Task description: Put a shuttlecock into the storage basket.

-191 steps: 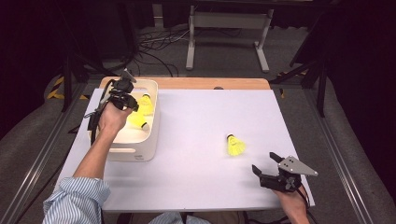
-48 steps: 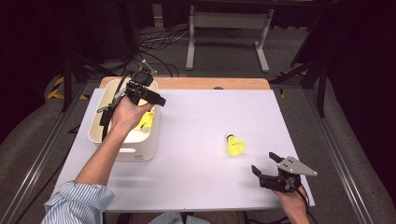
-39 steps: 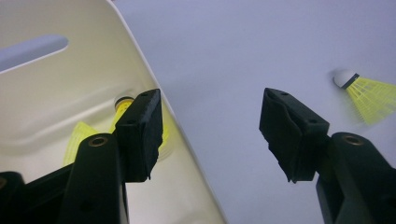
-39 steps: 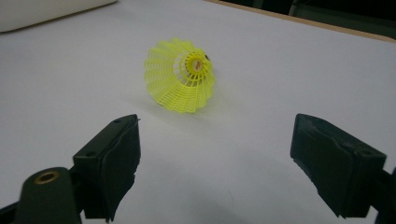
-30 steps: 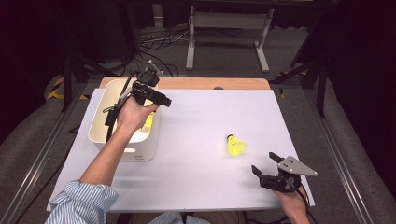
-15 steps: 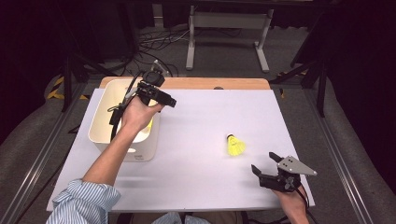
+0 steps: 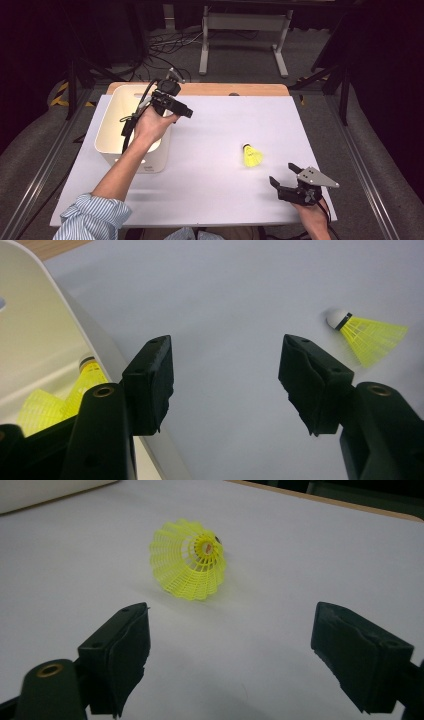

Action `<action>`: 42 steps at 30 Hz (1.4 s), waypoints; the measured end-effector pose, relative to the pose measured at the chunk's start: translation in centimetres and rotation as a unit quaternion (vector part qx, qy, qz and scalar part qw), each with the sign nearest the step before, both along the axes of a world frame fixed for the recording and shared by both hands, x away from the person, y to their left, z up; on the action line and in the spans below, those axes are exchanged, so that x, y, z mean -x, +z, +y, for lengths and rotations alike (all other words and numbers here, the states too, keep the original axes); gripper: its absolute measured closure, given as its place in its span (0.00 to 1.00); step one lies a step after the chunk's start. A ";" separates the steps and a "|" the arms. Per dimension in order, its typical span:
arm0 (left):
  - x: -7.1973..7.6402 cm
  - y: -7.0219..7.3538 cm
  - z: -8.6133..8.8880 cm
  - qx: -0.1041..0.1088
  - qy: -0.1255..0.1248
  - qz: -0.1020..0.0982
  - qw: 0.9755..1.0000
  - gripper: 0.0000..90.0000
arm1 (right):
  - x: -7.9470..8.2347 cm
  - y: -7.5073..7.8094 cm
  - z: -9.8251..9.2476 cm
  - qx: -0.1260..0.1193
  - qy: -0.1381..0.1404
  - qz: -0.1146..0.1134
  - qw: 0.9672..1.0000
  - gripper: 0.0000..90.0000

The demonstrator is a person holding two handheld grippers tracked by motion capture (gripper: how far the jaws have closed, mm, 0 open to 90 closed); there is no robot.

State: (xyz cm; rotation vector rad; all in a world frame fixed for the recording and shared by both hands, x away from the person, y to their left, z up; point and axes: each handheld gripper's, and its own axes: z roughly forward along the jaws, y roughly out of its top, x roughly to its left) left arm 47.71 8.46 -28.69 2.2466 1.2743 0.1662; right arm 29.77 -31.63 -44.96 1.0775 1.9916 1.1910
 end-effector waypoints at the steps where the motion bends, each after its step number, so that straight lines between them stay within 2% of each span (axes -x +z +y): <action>1: 0.0 0.0 0.0 -0.003 -0.004 -0.003 1.000 0.44 | 0.0 0.0 0.0 0.000 0.001 0.000 1.000 0.18; 33: 1.7 -1.9 -2.1 0.001 -0.024 0.004 1.000 0.43 | 0.0 0.0 0.1 -0.005 0.004 0.000 1.000 0.19; 42: 2.2 -2.2 -2.4 0.004 -0.023 0.002 1.000 0.43 | 0.0 0.1 0.1 -0.008 0.006 -0.001 1.000 0.19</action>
